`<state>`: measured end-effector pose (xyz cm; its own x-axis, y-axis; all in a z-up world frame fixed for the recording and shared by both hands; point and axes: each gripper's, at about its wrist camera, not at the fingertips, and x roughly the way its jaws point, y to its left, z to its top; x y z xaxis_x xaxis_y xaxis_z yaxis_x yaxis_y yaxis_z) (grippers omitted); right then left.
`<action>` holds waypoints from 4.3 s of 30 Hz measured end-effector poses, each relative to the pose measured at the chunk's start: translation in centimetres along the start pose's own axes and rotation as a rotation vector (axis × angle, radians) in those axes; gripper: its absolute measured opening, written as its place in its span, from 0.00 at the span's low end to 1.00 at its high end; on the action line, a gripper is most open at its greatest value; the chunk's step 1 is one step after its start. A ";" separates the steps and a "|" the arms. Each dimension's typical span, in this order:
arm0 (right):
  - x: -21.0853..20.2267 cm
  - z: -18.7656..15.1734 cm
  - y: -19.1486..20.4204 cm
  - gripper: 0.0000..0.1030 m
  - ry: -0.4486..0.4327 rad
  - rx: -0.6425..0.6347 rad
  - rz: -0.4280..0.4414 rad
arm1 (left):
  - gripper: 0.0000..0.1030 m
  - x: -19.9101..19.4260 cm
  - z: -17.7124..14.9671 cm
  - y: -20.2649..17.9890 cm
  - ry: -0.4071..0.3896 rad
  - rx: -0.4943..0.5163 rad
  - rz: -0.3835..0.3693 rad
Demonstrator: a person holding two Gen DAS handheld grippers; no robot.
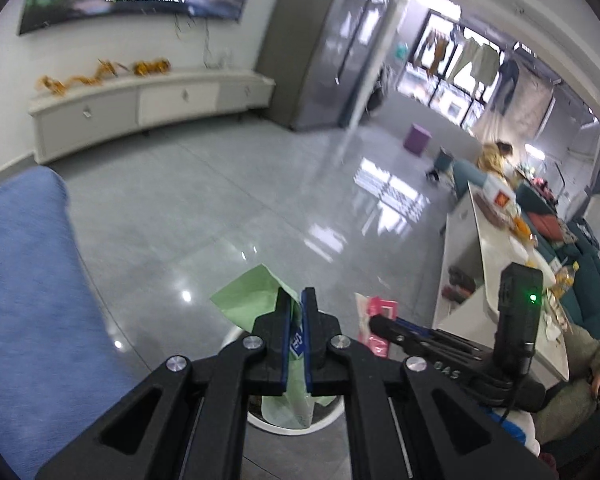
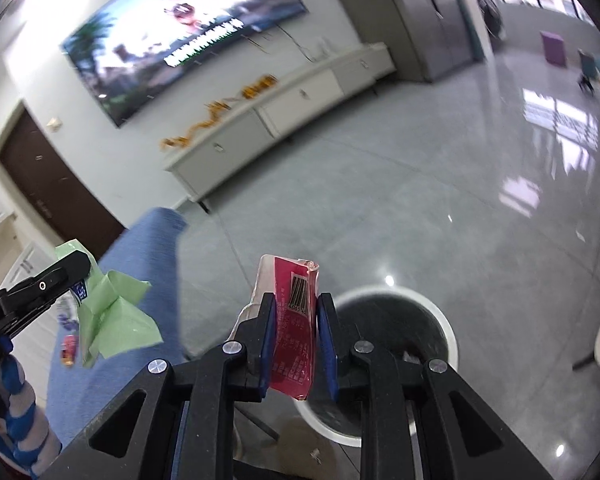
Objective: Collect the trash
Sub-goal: 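Carry both wrappers to the black bin and open both tools over it, then return both open tools to the purple and white bags on the rug, then grasp the purple bag with the left tool while the right grasps the white printed bag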
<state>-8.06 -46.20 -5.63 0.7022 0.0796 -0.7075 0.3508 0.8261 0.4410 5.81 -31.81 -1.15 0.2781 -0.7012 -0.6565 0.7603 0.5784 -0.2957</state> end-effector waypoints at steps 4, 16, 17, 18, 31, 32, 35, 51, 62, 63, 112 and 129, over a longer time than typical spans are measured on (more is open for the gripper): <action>1.7 -0.8 -2.5 0.24 0.048 0.049 -0.043 | 0.06 4.8 -0.7 -1.1 0.080 0.015 -0.011; 2.6 -1.0 -5.3 0.44 0.091 0.126 -0.097 | 0.06 10.2 -2.8 -0.7 0.208 -0.014 -0.037; 2.6 -1.0 -5.3 0.44 0.089 0.126 -0.097 | 0.06 9.8 -3.1 -0.5 0.209 -0.017 -0.036; 2.4 -1.0 -5.1 0.45 0.086 0.126 -0.097 | 0.06 9.6 -3.2 -0.2 0.208 -0.021 -0.033; -1.0 -0.3 0.4 0.50 0.013 -0.006 -0.078 | 0.10 2.0 -4.0 -0.3 0.073 0.001 0.072; -1.4 -0.2 0.8 0.50 0.007 -0.020 -0.078 | 0.29 1.1 -4.1 -0.2 0.056 -0.001 0.079; -2.4 -0.3 2.8 0.52 -0.016 -0.069 -0.072 | 0.60 -1.9 -4.6 0.2 -0.022 -0.004 0.128; -6.5 -1.7 13.8 0.66 -0.106 -0.296 0.058 | 0.61 -16.5 -7.9 4.2 -0.241 -0.074 0.476; -6.5 -3.6 19.3 0.71 -0.112 -0.418 0.119 | 0.61 -21.7 -10.9 7.2 -0.303 -0.160 0.542; -6.5 -3.8 19.7 0.71 -0.112 -0.427 0.120 | 0.61 -22.1 -11.1 7.3 -0.308 -0.165 0.544; 12.7 -4.2 41.5 0.67 0.164 -0.698 0.427 | 0.53 -25.6 -10.8 39.3 -0.234 -0.497 0.534; 23.8 -5.3 46.3 0.44 0.328 -0.720 0.519 | 0.31 -20.6 -12.9 49.1 -0.270 -0.717 0.289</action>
<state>21.65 -3.11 -5.00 0.4154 0.5962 -0.6870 -0.4999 0.7806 0.3751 29.83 16.38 -11.15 0.6072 -0.5069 -0.6119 0.1020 0.8135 -0.5726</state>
